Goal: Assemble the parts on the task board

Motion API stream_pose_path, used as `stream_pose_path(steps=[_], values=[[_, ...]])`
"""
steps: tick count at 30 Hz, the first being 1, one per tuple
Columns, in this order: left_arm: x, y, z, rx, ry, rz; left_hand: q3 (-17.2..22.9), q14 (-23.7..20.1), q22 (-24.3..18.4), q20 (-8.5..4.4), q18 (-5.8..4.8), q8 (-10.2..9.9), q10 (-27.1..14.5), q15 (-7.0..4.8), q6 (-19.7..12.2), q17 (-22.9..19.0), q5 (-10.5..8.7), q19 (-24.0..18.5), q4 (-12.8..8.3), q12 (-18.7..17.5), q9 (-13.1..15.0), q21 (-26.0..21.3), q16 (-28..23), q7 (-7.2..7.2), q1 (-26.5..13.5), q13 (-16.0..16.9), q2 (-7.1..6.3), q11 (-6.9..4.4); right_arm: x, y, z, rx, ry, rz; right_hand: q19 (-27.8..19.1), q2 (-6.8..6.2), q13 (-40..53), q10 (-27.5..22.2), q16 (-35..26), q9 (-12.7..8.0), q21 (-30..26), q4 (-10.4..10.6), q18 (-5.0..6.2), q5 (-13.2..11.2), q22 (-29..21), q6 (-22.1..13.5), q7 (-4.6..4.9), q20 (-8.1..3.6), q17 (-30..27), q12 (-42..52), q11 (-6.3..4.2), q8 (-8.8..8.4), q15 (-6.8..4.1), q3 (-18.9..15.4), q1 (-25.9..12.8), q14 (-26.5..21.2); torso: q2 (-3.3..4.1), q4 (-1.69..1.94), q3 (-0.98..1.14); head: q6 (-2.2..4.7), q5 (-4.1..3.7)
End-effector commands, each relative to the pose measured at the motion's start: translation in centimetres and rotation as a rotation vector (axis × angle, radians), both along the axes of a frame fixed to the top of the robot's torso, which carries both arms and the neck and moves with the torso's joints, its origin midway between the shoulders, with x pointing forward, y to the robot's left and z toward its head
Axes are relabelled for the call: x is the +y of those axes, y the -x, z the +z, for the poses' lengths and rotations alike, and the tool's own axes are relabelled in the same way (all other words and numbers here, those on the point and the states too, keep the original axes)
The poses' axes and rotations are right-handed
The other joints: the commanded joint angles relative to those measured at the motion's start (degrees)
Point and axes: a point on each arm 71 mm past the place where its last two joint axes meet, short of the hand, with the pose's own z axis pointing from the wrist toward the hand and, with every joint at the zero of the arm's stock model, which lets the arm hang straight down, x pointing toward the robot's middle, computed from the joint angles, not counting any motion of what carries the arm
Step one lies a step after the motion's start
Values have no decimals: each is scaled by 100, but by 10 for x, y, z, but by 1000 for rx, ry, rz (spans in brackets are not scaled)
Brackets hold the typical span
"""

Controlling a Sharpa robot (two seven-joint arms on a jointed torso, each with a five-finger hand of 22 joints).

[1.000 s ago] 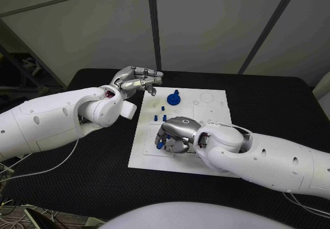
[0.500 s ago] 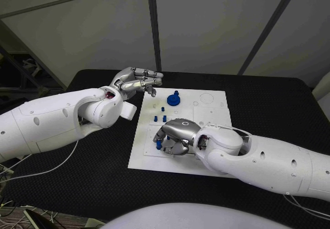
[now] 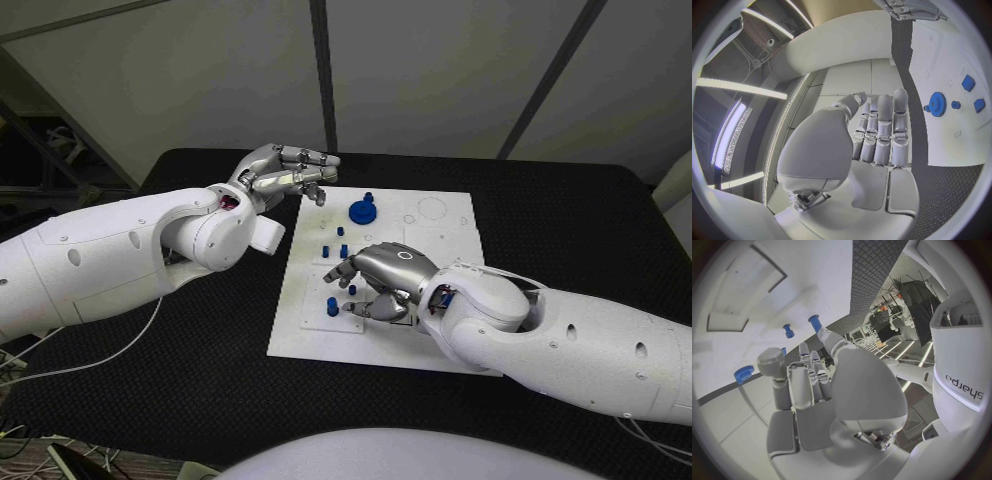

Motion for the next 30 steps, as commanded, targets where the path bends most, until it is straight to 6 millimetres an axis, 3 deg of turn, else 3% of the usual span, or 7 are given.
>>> stream_pose_path(steps=[1, 6, 8, 11, 13, 17, 30], values=[[0, 0, 1, 0, 4, -10, -41, -6, -10, 40, -55, -14, -33, 36, -37, -10, -30, 2, -9, 35, -1, -28, -39, 19, -22, 7, 31, -10, -11, 3, 11, -28, -119, -16, -86, -4, 15, -38, -41, 31, -72, 16, 70, 4, -73, 133, 78, -4, -59, 92, -5, 42, 17, -82, -22, 154, -14, -8, 3, 12, -17], [1, 0, 0, 2, 2, -8, -41, -6, -10, 40, -55, -14, -33, 36, -37, -10, -30, 2, -9, 35, -1, -28, -39, 19, -22, 7, 31, -10, -46, -7, 23, 74, -157, -135, -35, 131, 170, 673, -82, 150, -67, 191, 64, 44, -53, 835, 315, -43, -131, 618, -92, 341, -45, -193, -106, 147, -12, -10, 0, 68, -124], [1, 0, 0, 3, 1, -7, -47, -8, -13, 41, -55, -15, -40, 37, -43, -13, -30, 2, -7, 38, -1, -33, -40, 20, -27, 8, 28, -9, -66, -13, 26, 121, -145, -209, 180, 124, 504, 1538, 44, 228, 126, 309, 14, 157, 214, 1207, 120, -144, 97, 1243, -327, 538, -207, -324, -251, 215, -17, -17, -2, 94, -180], [2, 0, -1, 4, 0, -6, -47, -8, -13, 42, -55, -14, -40, 37, -43, -13, -31, 2, -7, 39, -1, -33, -40, 20, -28, 8, 28, -9, -94, -16, 27, 166, -108, -309, 501, 1, 1616, 1915, 352, 282, 421, 507, -89, 544, 619, 1290, -1, -319, 656, 2464, -471, 626, -349, -635, -531, 351, -8, -23, -4, 138, -284], [3, 0, -1, 5, -1, -5, -51, -9, -15, 43, -56, -14, -42, 38, -43, -14, -31, 2, -4, 41, -1, -35, -41, 21, -34, 8, 28, -8, -113, -17, 27, 188, -80, -376, 684, -7, 3904, 2000, 602, 356, 597, 675, -149, 763, 865, 1228, -15, -353, 1131, 4498, -502, 726, -391, -913, -648, 430, -14, -46, -6, 142, -322], [3, 0, -3, 7, -3, -4, -51, -9, -15, 43, -56, -14, -42, 38, -43, -14, -31, 2, -4, 41, -1, -35, -41, 21, -34, 8, 28, -8, -142, -16, 28, 206, -38, -474, 828, 62, 5693, 1948, 801, 537, 753, 977, -198, 1160, 1095, 1116, -43, -340, 1543, 6019, -476, 962, -356, -1315, -726, 484, -11, -60, -7, 148, -425], [3, 1, -6, 14, -6, -4, -59, -11, -19, 45, -56, -10, -44, 41, -42, -17, -32, 2, 2, 48, 0, -41, -41, 21, -45, 10, 28, -7, -187, -4, 25, 228, 44, -618, 908, 177, 6549, 2069, 891, 855, 846, 1338, -214, 1202, 1242, 954, -40, -339, 1751, 6604, -460, 1333, -345, -1874, -635, 518, -17, -67, -3, 164, -606]])
